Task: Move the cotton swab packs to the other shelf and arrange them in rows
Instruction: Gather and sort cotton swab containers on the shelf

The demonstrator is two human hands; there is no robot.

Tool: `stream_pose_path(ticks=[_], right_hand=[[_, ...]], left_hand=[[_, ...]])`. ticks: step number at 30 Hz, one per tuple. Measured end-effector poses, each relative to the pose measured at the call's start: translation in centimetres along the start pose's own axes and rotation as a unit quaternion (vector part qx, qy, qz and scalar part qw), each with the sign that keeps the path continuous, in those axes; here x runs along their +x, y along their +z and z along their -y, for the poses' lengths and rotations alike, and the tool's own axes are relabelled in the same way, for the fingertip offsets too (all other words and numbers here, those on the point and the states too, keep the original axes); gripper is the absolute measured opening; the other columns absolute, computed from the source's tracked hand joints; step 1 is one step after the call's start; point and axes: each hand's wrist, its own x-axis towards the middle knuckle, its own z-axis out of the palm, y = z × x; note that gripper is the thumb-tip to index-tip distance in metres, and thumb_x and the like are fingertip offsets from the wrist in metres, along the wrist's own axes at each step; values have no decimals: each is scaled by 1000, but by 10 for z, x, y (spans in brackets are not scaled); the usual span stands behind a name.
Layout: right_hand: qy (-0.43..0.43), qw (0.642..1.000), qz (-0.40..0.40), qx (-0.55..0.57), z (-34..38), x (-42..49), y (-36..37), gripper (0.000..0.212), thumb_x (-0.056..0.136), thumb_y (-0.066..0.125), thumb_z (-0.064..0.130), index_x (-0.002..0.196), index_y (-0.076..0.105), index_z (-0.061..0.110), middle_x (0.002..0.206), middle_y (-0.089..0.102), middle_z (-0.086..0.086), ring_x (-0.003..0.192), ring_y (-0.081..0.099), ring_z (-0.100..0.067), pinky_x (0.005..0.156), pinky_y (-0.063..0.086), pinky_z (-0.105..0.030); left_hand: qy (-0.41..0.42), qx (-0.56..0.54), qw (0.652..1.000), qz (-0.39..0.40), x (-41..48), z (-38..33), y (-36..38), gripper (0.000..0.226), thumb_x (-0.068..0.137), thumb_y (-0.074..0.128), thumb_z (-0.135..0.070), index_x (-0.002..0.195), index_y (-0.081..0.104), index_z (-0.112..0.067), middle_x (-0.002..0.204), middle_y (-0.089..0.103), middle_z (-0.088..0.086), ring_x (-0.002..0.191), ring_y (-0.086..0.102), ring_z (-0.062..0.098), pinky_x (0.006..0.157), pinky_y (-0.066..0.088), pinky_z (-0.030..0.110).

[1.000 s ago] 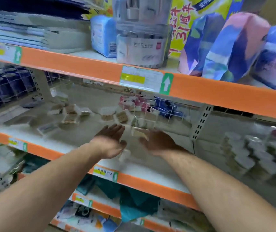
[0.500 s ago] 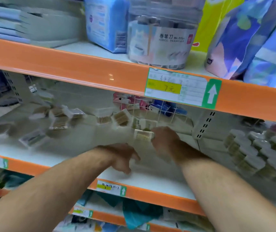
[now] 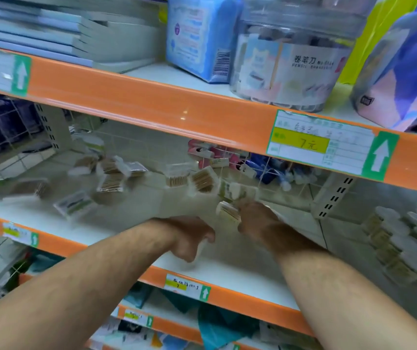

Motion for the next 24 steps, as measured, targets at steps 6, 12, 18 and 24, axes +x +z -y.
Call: stream_pose_path(ticks=[6, 12, 18, 24], right_hand=[[-56, 998, 29, 25, 13, -14, -20, 23, 67, 78, 25, 89, 71, 25, 88, 70, -1, 85, 63, -25, 71, 52, -33], [-49, 985, -67, 151, 11, -23, -54, 40, 86, 61, 38, 124, 59, 26, 106, 62, -2, 90, 62, -22, 76, 51, -28], [-73, 962, -54, 257, 6, -35, -68, 22, 95, 55, 36, 112, 68, 32, 108, 65, 2, 86, 69, -20, 81, 59, -40], [-40, 955, -15, 294, 0, -43, -76, 33, 84, 67, 21, 116, 64, 31, 94, 58, 3, 74, 71, -24, 63, 61, -35]], left_hand=[[-39, -138, 980, -139, -16, 12, -23, 56, 71, 79, -33, 120, 50, -30, 114, 54, -7, 96, 54, 15, 75, 48, 30], [-46, -304, 930, -203, -31, 12, -43, 45, 79, 81, -31, 119, 61, -33, 101, 57, -8, 85, 60, 9, 68, 54, 26], [-65, -409, 883, -220, -31, 8, -54, 17, 90, 68, -32, 102, 69, -21, 81, 74, 4, 72, 74, 18, 59, 59, 31], [-75, -393, 891, -212, -26, -1, -61, 16, 90, 69, -30, 94, 67, -14, 81, 73, 3, 73, 73, 18, 60, 60, 31]])
